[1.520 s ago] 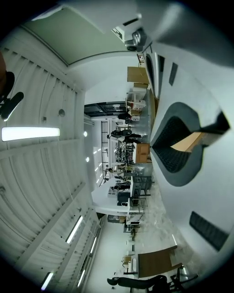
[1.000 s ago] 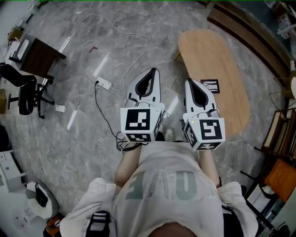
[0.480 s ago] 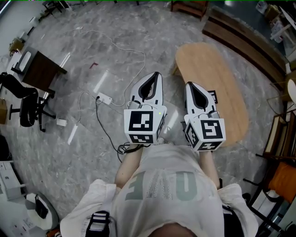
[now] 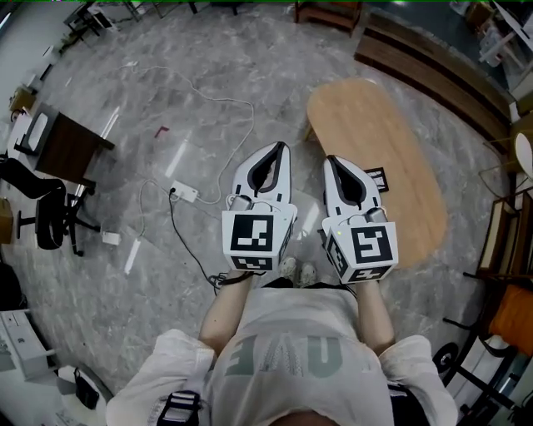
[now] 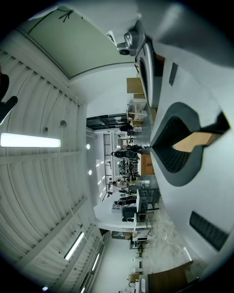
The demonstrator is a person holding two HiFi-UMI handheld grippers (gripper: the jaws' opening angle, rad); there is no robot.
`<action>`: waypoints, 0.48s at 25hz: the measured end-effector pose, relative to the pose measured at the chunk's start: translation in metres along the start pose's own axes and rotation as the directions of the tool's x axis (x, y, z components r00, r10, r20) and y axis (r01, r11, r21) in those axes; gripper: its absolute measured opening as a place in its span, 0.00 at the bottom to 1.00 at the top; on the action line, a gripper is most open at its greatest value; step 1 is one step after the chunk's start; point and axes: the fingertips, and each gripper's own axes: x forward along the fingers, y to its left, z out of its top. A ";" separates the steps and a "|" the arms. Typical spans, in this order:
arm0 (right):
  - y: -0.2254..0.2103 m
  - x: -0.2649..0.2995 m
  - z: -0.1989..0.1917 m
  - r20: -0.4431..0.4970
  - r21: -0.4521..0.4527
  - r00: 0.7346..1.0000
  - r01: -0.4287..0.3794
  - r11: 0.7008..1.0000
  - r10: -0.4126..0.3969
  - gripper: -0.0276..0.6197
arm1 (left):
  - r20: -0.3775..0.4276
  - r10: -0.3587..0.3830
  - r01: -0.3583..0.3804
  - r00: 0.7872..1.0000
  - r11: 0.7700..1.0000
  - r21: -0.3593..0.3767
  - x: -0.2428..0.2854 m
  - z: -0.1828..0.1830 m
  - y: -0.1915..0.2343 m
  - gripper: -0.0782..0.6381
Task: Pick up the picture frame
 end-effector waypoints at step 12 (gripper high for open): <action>-0.045 0.048 -0.135 -0.093 0.003 0.995 0.044 0.999 -0.044 0.05 | -0.063 -0.050 0.042 0.997 0.992 -0.120 0.068 -0.142 -0.008 0.11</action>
